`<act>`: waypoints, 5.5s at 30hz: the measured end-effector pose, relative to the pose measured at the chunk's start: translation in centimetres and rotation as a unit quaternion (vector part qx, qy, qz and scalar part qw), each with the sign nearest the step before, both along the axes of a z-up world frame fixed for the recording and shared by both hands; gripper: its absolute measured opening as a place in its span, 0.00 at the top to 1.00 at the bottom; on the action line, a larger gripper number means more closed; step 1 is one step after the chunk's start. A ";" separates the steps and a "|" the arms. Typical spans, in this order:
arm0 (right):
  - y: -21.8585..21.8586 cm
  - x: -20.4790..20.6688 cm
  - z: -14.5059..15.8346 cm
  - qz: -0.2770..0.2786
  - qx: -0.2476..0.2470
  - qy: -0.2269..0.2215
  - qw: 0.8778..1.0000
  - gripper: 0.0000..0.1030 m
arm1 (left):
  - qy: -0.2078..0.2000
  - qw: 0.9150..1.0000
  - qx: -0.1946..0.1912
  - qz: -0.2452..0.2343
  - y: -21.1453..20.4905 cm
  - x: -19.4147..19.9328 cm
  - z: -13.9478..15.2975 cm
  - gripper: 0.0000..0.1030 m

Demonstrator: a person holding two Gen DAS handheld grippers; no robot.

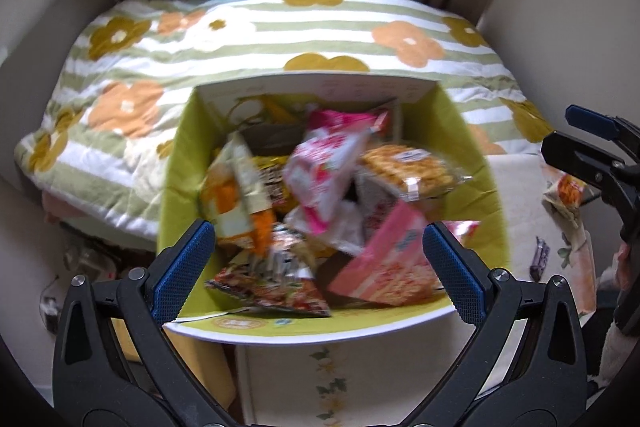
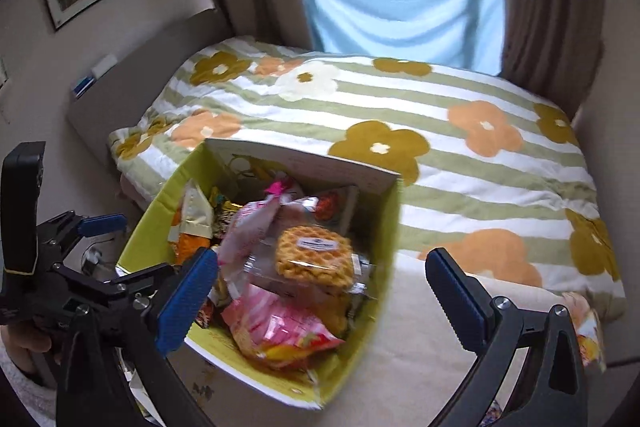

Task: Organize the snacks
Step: 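Move both tools back toward the chocolate bar and cheese sticks bag, then grasp the chocolate bar with the left tool while the right tool grasps the cheese sticks bag, then lift and carry the chocolate bar and cheese sticks bag over the box with both tools, then open both tools to drop the chocolate bar and cheese sticks into the box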

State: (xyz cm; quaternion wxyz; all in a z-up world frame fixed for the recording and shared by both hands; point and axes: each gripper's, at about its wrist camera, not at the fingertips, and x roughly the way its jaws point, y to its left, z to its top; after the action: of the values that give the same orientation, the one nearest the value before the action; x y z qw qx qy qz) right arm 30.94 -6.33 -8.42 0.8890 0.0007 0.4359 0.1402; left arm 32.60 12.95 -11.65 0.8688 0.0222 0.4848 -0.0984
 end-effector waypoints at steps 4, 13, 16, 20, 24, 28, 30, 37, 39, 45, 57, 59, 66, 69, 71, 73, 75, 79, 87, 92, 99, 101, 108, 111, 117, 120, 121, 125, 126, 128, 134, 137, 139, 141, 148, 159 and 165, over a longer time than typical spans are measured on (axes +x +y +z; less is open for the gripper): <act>-4.1 -1.8 1.1 -0.040 -0.017 -0.010 0.999 0.00 | -0.013 1.000 0.000 -0.021 -3.7 -0.9 0.9 0.00; -16.0 -6.5 0.4 -0.104 -0.003 0.006 0.995 0.00 | -0.010 0.998 -0.007 -0.055 -16.0 -3.9 0.5 0.00; -19.3 -7.8 -0.1 -0.118 -0.016 0.007 0.993 0.00 | -0.002 0.998 -0.003 -0.068 -20.6 -4.8 -0.8 0.00; -23.5 -9.2 -1.3 -0.143 -0.024 0.008 0.989 0.00 | 0.011 0.996 -0.007 -0.089 -26.3 -6.2 -3.0 0.00; -27.2 -10.4 -2.9 -0.162 -0.016 0.020 0.986 0.00 | 0.027 0.992 0.001 -0.122 -31.3 -7.7 -5.5 0.01; -29.8 -11.2 -4.8 -0.185 0.002 0.033 0.982 0.00 | 0.051 0.986 0.015 -0.157 -34.4 -8.5 -8.6 0.05; -30.6 -11.6 -5.7 -0.195 0.007 0.038 0.980 0.00 | 0.060 0.983 0.022 -0.172 -35.2 -8.7 -10.0 0.11; -31.7 -12.2 -9.5 -0.255 0.025 0.046 0.966 0.00 | 0.081 0.966 0.047 -0.242 -37.3 -8.5 -15.2 0.31; -31.8 -12.3 -10.4 -0.269 0.029 0.053 0.961 0.00 | 0.084 0.960 0.054 -0.260 -37.7 -8.5 -16.1 0.38; -31.6 -12.1 -11.8 -0.308 0.032 0.060 0.949 0.00 | 0.088 0.944 0.057 -0.313 -38.4 -8.8 -17.3 0.48; -30.9 -10.6 -13.8 -0.357 0.033 0.056 0.932 0.00 | 0.078 0.924 0.069 -0.369 -38.8 -8.5 -18.1 0.75; -30.9 -10.1 -14.1 -0.363 0.037 0.053 0.930 0.00 | 0.082 0.922 0.065 -0.372 -38.7 -8.2 -18.1 0.75; -30.6 -8.2 -14.7 -0.374 0.050 0.037 0.925 0.04 | 0.095 0.920 0.059 -0.376 -38.3 -6.9 -18.0 0.75; -30.5 -7.3 -15.5 -0.379 0.055 0.041 0.923 0.07 | 0.094 0.923 0.063 -0.368 -37.9 -6.4 -17.9 0.75; -30.6 -6.9 -16.1 -0.382 0.059 0.045 0.921 0.13 | 0.094 0.926 0.063 -0.361 -37.5 -5.8 -17.9 0.75; -30.9 -6.6 -16.7 -0.388 0.068 0.050 0.918 0.14 | 0.093 0.928 0.066 -0.356 -37.1 -5.2 -18.0 0.75; -31.6 -6.0 -17.6 -0.397 0.083 0.053 0.913 0.14 | 0.092 0.929 0.067 -0.351 -36.7 -4.6 -17.9 0.75; -31.9 -5.6 -18.0 -0.401 0.092 0.054 0.910 0.20 | 0.093 0.933 0.069 -0.341 -36.1 -3.6 -17.9 0.75; -31.4 -5.0 -17.5 -0.373 0.088 0.043 0.923 0.41 | 0.094 0.939 0.063 -0.324 -35.5 -2.2 -17.8 0.75; -30.7 -5.2 -16.3 -0.353 0.090 0.030 0.931 0.43 | 0.091 0.944 0.056 -0.313 -35.3 -2.1 -17.3 0.75; -30.5 -5.5 -14.0 -0.322 0.078 0.016 0.943 0.44 | 0.070 0.954 0.041 -0.287 -35.1 -2.6 -15.0 0.75; -30.5 -5.8 -13.0 -0.311 0.079 0.009 0.947 0.44 | 0.062 0.958 0.036 -0.277 -35.0 -2.7 -14.0 0.75; -30.4 -7.3 -8.1 -0.266 0.069 -0.023 0.961 0.44 | 0.018 0.973 0.011 -0.229 -34.4 -3.9 -8.9 0.75; -30.2 -8.1 -5.3 -0.238 0.066 -0.042 0.968 0.44 | -0.007 0.981 -0.008 -0.196 -33.6 -4.2 -5.8 0.75; -28.5 -8.9 -1.0 -0.168 0.059 -0.075 0.981 0.44 | -0.049 0.991 -0.038 -0.122 -30.9 -4.7 -0.6 0.75; -27.1 -8.5 0.8 -0.128 0.065 -0.084 0.986 0.43 | -0.075 0.993 -0.038 -0.080 -28.4 -4.9 2.0 0.75; -26.4 -8.3 1.3 -0.114 0.068 -0.086 0.987 0.43 | -0.081 0.994 -0.037 -0.070 -27.5 -4.8 2.5 0.75; -23.0 -7.1 2.3 -0.067 0.076 -0.087 0.991 0.43 | -0.094 0.995 -0.030 -0.023 -23.1 -4.4 4.5 0.75; -22.1 -6.7 2.5 -0.056 0.076 -0.087 0.992 0.43 | -0.095 0.995 -0.026 -0.012 -21.7 -4.2 4.7 0.75; -19.8 -6.0 2.7 -0.033 0.081 -0.085 0.993 0.43 | -0.095 0.995 -0.020 0.003 -19.3 -3.8 4.8 0.75; -12.4 -4.3 1.6 -0.001 0.093 -0.069 0.993 0.43 | -0.079 0.996 -0.019 0.028 -10.8 -2.6 3.9 0.75; -8.5 -3.5 0.9 0.005 0.103 -0.057 0.993 0.43 | -0.067 0.997 -0.015 0.037 -6.0 -1.6 3.2 0.75; -5.6 -2.9 0.1 0.009 0.102 -0.048 0.994 0.43 | -0.058 0.997 -0.013 0.043 -3.3 -0.6 2.3 0.75; -3.4 -2.5 -0.4 0.009 0.100 -0.042 0.994 0.43 | -0.049 0.998 -0.010 0.042 -1.3 0.2 1.6 0.75; 1.7 -1.2 -2.4 -0.001 0.094 -0.017 0.995 0.43 | -0.023 1.000 -0.006 0.017 2.6 3.9 -0.5 0.75; 3.8 0.7 -2.8 -0.013 0.066 0.000 0.998 0.43 | -0.010 1.000 -0.003 0.022 3.6 6.8 -1.5 0.00; 3.5 0.9 -3.0 -0.014 0.067 0.004 0.998 0.43 | 0.008 1.000 -0.006 0.027 4.6 6.0 -1.8 0.00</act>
State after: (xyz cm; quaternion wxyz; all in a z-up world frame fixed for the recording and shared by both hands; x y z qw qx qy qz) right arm 31.87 -2.81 -11.45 0.8869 0.0673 0.4294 0.1566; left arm 38.61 17.59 -13.42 0.8673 0.0027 0.4917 -0.0778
